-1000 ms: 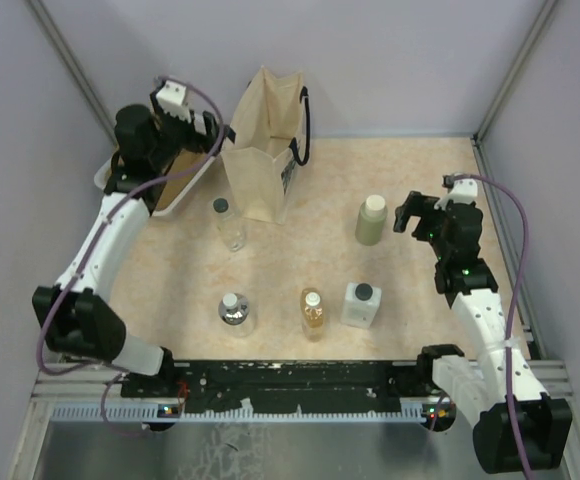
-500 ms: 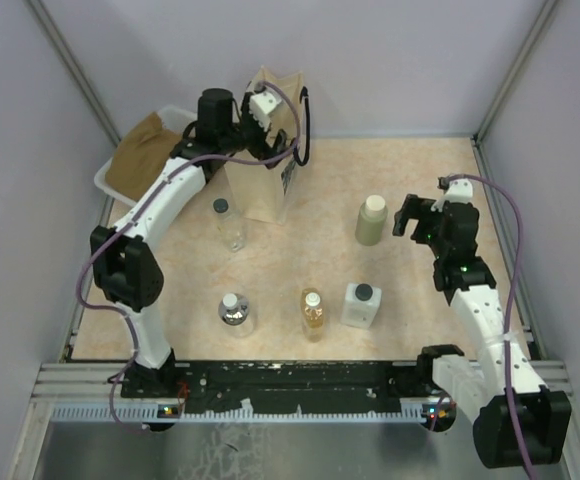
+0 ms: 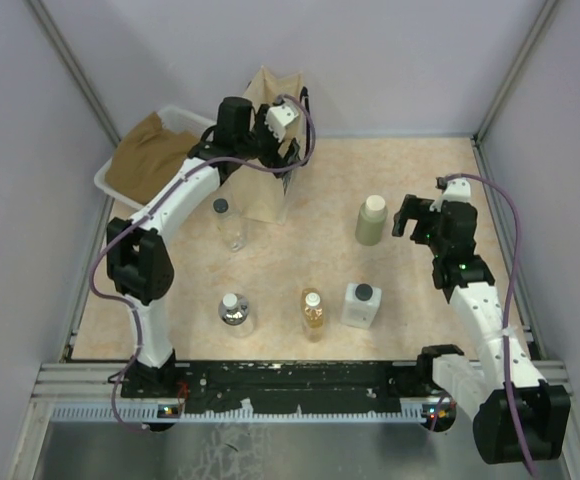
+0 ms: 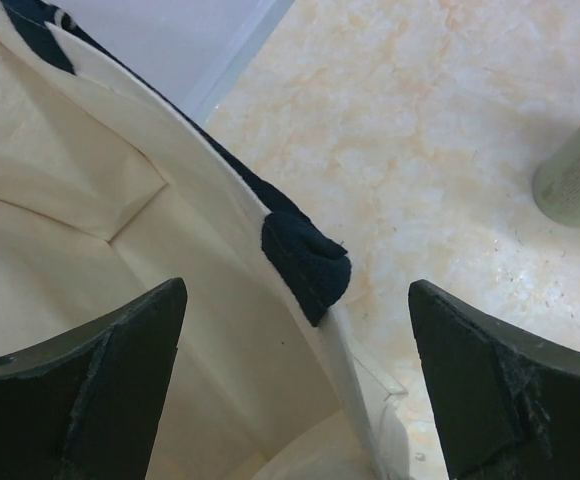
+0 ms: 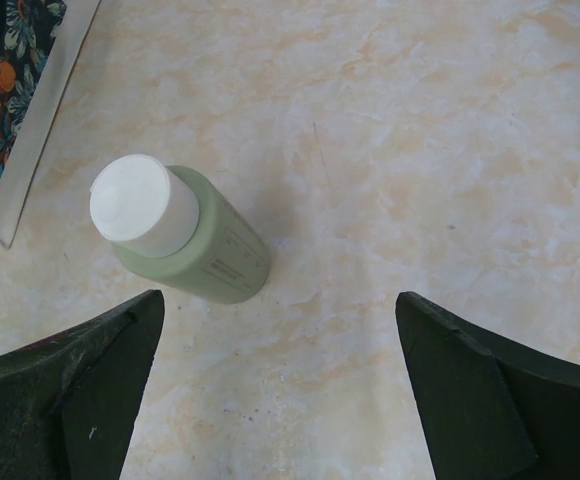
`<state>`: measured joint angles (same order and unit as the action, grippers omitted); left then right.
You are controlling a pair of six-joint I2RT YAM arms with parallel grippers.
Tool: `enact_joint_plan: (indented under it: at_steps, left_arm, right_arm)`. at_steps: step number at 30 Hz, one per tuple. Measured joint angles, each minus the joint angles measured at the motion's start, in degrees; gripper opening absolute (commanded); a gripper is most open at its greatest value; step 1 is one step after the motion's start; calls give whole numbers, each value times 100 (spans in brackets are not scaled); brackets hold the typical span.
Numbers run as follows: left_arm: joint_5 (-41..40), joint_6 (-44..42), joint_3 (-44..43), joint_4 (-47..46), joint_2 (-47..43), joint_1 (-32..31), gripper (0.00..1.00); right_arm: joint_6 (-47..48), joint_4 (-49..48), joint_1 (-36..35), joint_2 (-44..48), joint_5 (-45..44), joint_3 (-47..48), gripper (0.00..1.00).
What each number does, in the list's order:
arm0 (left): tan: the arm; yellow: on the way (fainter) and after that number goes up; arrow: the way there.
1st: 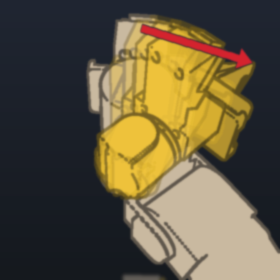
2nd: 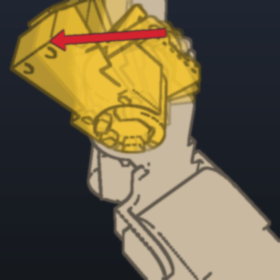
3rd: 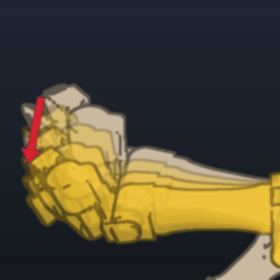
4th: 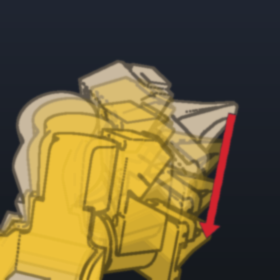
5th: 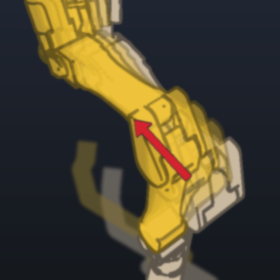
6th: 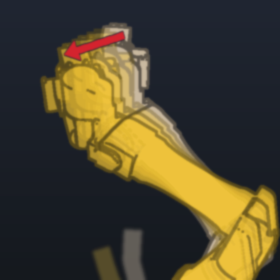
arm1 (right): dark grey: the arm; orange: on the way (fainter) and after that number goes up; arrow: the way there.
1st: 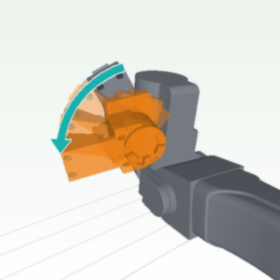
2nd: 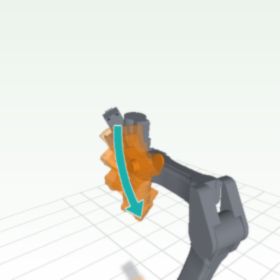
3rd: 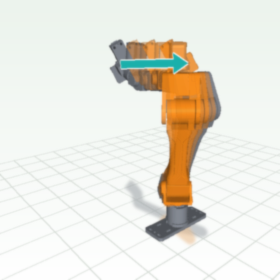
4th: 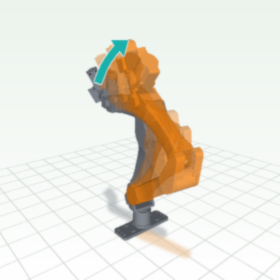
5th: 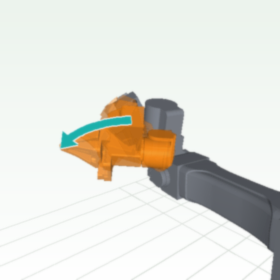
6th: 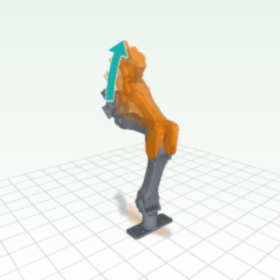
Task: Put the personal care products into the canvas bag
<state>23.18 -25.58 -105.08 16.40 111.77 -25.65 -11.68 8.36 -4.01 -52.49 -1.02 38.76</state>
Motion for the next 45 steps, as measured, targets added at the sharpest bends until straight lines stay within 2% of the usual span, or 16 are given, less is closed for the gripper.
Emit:
enact_joint_plan:
  at_steps: [7, 16, 22, 24, 41, 45]
  left_arm:
    - [-184, -87, 133, 118, 111, -234, 99]
    - [-192, -153, 1545, 188, -732, -765, 99]
    - [-247, -149, 1784, 280, -1064, -811, 88]
    - [-247, -149, 1784, 297, -1075, -811, 87]
    - [238, -33, 1993, 588, -1532, -1276, 92]
    - [227, 48, 1996, 651, -1589, -1504, 99]
  right_arm:
    - [11, 4, 0, -44, -22, 7, 99]
    - [33, 90, 0, -85, -118, 70, 99]
    - [33, 107, 0, -85, -131, 70, 99]
    - [33, 109, 0, -85, -131, 70, 99]
    - [61, 120, 0, -85, -192, 70, 99]
    - [72, 155, 0, -85, -195, 70, 99]
